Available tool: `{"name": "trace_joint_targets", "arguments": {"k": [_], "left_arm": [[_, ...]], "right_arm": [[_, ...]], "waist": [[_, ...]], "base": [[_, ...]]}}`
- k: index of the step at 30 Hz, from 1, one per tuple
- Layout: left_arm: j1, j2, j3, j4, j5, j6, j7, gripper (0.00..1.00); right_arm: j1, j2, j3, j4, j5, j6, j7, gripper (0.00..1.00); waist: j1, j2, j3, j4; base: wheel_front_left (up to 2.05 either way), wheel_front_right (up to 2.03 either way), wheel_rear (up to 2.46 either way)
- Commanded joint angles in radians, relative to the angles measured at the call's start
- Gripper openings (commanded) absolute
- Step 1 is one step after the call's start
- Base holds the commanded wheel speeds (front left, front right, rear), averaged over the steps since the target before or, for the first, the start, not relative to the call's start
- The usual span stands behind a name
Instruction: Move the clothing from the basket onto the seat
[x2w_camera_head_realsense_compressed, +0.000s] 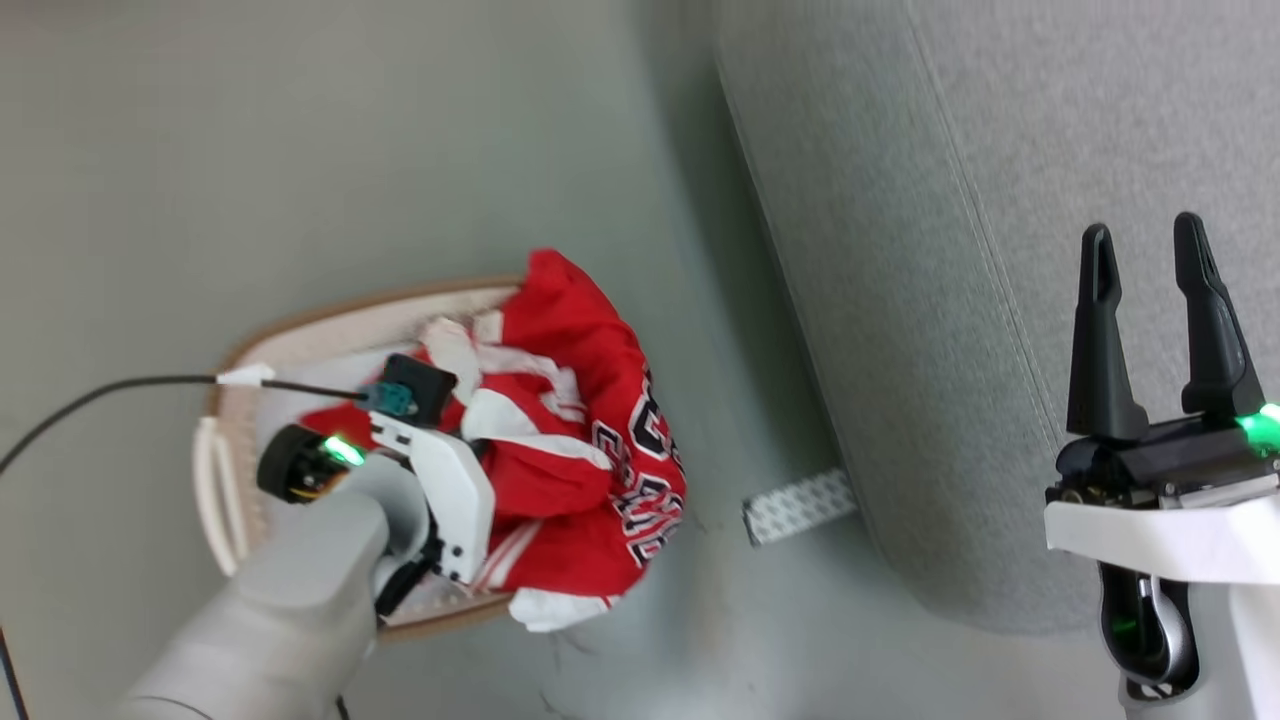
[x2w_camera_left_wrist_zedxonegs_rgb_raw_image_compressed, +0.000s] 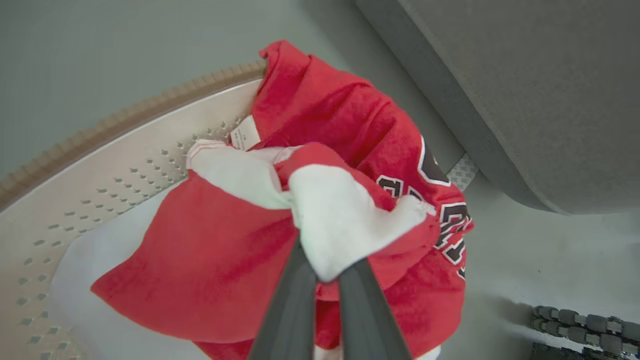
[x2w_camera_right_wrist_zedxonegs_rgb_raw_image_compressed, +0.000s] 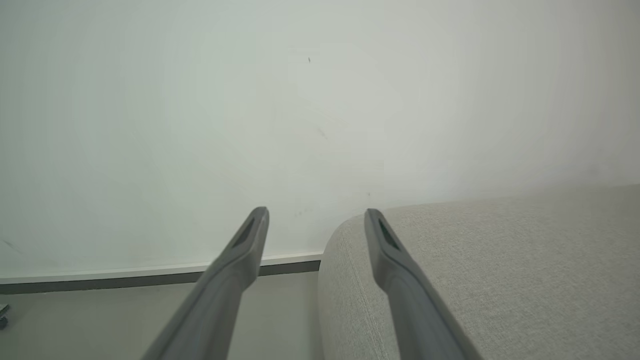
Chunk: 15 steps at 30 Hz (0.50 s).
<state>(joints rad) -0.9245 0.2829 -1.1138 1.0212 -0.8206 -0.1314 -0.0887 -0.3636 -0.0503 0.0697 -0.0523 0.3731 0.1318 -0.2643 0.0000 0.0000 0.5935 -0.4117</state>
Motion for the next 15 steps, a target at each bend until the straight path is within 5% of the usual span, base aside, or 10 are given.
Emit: {"name": "trace_joint_targets", "arguments": {"k": [1,15], "left_arm": [[0.026,-0.018,-0.013,-0.011,-0.022,0.002,-0.028,0.00],[0.072,-0.088,-0.049,-0.110,-0.134,0.002,-0.160,0.00]], "right_arm": [[0.031,-0.001,-0.010,0.013,-0.019,-0.002,0.000,1.00],[0.166,-0.025,-0.032,0.078,-0.074,-0.002,0.000,1.00]], "waist": [[0.0000,0.0000,-0.113,0.073],[0.0000,0.0000,-0.417,0.195]], "base": [[0.00,0.00,0.00],[0.00,0.00,0.00]]}}
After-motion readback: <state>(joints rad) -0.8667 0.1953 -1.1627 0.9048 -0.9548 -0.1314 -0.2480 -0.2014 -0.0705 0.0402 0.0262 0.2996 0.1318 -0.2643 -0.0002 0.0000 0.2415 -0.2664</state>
